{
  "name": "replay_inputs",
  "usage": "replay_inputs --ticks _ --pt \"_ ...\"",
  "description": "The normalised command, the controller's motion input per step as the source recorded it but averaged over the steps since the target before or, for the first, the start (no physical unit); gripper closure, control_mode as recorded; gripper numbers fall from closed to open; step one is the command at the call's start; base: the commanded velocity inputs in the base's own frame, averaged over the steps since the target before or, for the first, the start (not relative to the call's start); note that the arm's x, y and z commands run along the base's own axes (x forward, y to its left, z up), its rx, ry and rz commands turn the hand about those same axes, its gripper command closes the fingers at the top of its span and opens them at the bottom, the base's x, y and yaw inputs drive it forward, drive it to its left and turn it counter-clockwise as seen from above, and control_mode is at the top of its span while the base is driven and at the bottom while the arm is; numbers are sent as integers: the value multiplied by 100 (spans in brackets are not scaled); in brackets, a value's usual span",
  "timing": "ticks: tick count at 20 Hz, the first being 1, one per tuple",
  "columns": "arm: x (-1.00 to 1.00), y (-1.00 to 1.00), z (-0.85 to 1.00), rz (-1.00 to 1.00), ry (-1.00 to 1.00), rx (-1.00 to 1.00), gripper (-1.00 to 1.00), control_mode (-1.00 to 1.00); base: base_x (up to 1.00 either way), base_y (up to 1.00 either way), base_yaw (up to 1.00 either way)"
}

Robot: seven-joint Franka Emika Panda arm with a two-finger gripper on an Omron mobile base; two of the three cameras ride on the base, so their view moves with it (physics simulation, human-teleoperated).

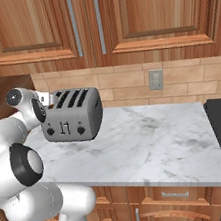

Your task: Start the toaster. Once the lever pops up, take the bread to the plate on the dining counter.

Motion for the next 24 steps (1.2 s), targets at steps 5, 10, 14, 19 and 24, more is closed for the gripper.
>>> replay_inputs --ticks 5,10,14,19,24 --pt "0 0 0 0 0 0 -100 -100 0 0 0" --pt "0 0 0 0 0 0 -100 -100 0 0 0" --pt "0 0 0 0 0 0 -100 -100 0 0 0" --pt "0 0 0 0 0 0 -100 -100 0 0 0" --pt "0 0 0 0 0 0 -100 -100 0 0 0"
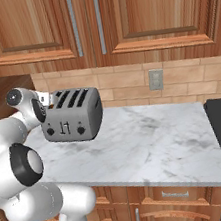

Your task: Start the toaster. Once the lever pops up, take the bread to the plate on the dining counter.

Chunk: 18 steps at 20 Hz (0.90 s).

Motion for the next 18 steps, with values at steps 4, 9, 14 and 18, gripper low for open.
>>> replay_inputs --ticks 4,9,14,18 --pt "0 0 0 0 0 0 -100 -100 0 0 0" --pt "0 0 0 0 0 0 -100 -100 0 0 0" --pt "0 0 0 0 0 0 -100 -100 0 0 0" --pt "0 0 0 0 0 0 -100 -100 0 0 0"
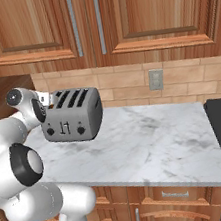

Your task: Start the toaster. Once the lever pops up, take the bread to the plate on the dining counter.

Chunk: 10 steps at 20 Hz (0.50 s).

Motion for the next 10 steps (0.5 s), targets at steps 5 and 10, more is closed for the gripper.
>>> replay_inputs --ticks 5,10 --pt "0 0 0 0 0 0 -100 -100 0 0 0" --pt "0 0 0 0 0 0 -100 -100 0 0 0"
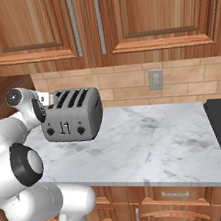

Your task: Start the toaster. Once the lever pops up, take the bread to the plate on the dining counter.

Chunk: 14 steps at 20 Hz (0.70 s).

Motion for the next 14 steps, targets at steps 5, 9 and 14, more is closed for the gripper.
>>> replay_inputs --ticks 5,9,14 --pt "0 0 0 0 0 0 -100 -100 0 0 0" --pt "0 0 0 0 0 0 -100 -100 0 0 0" --pt "0 0 0 0 0 0 -100 -100 0 0 0"
